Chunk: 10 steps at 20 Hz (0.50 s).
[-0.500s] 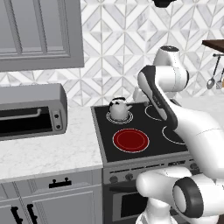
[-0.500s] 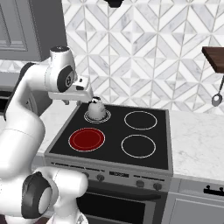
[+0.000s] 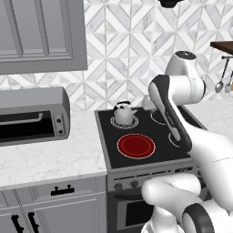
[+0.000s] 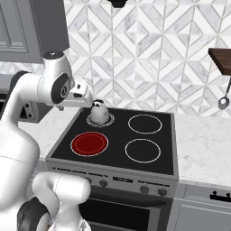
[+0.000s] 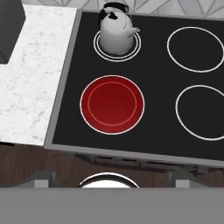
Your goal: Turn off the front left burner of the stove.
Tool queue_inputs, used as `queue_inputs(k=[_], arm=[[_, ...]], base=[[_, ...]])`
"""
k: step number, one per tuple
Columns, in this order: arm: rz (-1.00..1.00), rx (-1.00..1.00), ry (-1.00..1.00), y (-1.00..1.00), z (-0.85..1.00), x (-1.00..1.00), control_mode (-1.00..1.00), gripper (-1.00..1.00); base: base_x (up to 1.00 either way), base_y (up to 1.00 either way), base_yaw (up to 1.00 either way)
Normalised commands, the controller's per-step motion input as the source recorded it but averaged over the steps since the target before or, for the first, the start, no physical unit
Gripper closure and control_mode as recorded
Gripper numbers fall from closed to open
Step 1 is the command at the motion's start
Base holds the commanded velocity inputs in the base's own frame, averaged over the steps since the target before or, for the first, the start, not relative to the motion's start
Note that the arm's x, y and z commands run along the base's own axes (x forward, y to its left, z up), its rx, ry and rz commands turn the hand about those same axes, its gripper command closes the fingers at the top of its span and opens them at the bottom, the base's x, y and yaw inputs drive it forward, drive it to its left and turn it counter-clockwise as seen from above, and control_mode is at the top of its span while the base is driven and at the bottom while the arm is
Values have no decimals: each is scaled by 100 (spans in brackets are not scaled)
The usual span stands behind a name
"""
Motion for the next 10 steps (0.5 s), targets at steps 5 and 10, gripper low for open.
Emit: queue_inputs(k=[5, 10], arm=[[0, 0, -14, 0, 0, -30, -100, -100], [0, 0, -6, 0, -1, -3, -100, -100]], base=[[0, 0, 0], [0, 0, 0]])
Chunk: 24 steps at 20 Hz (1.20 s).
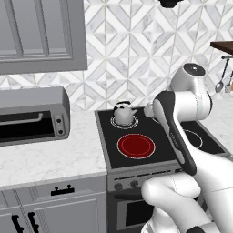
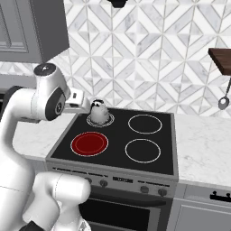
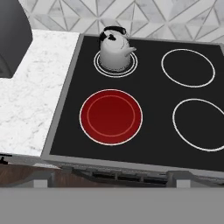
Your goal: Turn off the front left burner of the stove.
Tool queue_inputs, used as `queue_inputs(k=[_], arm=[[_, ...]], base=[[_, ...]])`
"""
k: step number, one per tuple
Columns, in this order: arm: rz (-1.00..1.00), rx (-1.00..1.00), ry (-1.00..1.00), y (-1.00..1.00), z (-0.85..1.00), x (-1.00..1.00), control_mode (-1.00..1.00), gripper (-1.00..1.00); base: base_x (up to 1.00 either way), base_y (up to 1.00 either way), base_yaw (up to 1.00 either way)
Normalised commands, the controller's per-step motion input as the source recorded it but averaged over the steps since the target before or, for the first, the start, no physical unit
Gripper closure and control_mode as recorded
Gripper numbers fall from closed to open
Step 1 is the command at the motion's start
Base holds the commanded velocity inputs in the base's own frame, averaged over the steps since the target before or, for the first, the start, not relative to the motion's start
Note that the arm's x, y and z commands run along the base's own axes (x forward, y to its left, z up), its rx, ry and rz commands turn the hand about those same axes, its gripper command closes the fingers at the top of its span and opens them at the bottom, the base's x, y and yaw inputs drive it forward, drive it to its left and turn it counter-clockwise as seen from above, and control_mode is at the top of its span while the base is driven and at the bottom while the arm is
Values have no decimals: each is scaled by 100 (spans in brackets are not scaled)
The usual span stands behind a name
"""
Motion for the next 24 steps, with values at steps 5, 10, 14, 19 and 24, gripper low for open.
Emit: queue_inputs(k=[5, 10, 14, 19, 24], arm=[[0, 0, 0, 0, 0, 0, -100, -100], [0, 0, 0, 0, 0, 0, -100, -100], [0, 0, 0, 0, 0, -2, -100, -100], [0, 0, 0, 0, 0, 0, 100, -100], [0, 0, 0, 0, 0, 0, 100, -100]], base=[[0, 0, 0], [0, 0, 0], [0, 0, 0], [-2, -22, 0], [0, -38, 0]])
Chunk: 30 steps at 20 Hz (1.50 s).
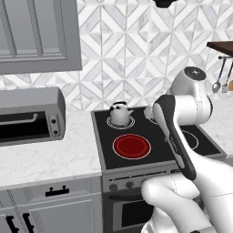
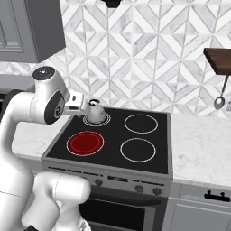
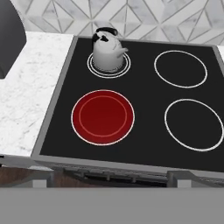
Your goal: Turn off the front left burner of the stove.
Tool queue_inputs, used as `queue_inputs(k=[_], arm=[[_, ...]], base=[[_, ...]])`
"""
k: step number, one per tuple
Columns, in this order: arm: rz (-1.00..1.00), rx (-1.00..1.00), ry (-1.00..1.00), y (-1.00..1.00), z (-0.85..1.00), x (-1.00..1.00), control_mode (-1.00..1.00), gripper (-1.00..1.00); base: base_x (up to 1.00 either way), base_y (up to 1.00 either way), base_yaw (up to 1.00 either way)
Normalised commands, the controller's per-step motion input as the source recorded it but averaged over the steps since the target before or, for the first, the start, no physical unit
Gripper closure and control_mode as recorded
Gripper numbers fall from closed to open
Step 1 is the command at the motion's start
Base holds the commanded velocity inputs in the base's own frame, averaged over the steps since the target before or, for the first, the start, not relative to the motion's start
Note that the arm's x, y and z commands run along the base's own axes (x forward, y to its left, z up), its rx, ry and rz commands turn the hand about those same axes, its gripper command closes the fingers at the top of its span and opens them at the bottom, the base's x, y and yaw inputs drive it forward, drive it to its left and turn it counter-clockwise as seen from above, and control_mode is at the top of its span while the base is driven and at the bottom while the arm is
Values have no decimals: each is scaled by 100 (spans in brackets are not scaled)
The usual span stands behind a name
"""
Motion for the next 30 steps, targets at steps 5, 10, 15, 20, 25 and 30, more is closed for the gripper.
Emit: queue_inputs(k=[5, 10, 15, 20, 25, 30], arm=[[0, 0, 0, 0, 0, 0, 100, -100], [0, 0, 0, 0, 0, 0, 100, -100], [0, 0, 0, 0, 0, 0, 100, -100], [0, 0, 0, 0, 0, 0, 100, -100], [0, 0, 0, -5, 0, -2, -100, -100], [0, 0, 0, 0, 0, 0, -100, -100]], base=[[0, -41, 0], [0, -36, 0], [0, -34, 0], [0, -35, 0], [0, -25, 0], [0, 0, 0]])
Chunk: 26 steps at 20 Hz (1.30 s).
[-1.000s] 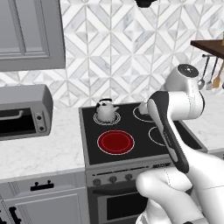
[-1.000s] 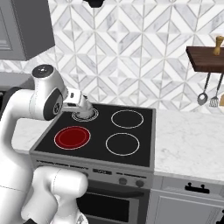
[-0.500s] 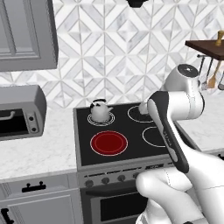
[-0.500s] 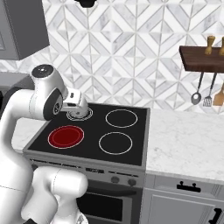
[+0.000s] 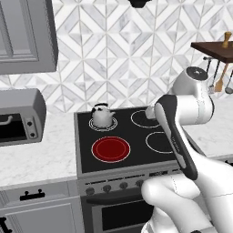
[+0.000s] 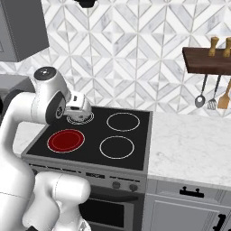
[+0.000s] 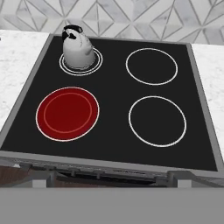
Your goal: Turn off the front left burner of the stove.
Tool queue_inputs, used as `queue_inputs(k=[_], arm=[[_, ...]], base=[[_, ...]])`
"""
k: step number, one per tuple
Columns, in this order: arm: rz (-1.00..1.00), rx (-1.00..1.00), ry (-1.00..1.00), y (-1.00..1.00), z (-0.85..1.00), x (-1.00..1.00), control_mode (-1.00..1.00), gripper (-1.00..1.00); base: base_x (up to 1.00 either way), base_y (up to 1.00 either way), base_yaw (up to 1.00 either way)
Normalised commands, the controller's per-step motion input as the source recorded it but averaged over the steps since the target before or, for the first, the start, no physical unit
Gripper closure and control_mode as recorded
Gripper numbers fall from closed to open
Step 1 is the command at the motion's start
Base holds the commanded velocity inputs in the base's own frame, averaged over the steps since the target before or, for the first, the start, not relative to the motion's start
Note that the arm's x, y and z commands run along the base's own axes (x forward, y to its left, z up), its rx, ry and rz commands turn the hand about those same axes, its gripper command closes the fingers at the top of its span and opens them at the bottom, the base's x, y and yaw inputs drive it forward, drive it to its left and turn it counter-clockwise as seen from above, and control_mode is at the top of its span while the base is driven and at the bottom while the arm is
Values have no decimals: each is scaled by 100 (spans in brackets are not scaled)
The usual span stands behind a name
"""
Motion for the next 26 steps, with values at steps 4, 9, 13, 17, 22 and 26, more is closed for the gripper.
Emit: queue_inputs(k=[4, 9, 13, 17, 22, 26], arm=[[6, -4, 0, 24, 0, -16, -100, -100], [35, -36, 0, 100, -13, -50, -100, -100], [36, -42, 0, 100, -26, -66, -100, -100], [35, -44, 0, 99, -43, -69, -100, -100], [39, -57, 0, 94, -66, -55, -100, -100], [43, -55, 0, 68, -77, -34, -100, -100]], base=[[0, 0, 0], [0, 0, 0], [0, 0, 0], [0, 0, 0], [0, 0, 0], [0, 0, 0]])
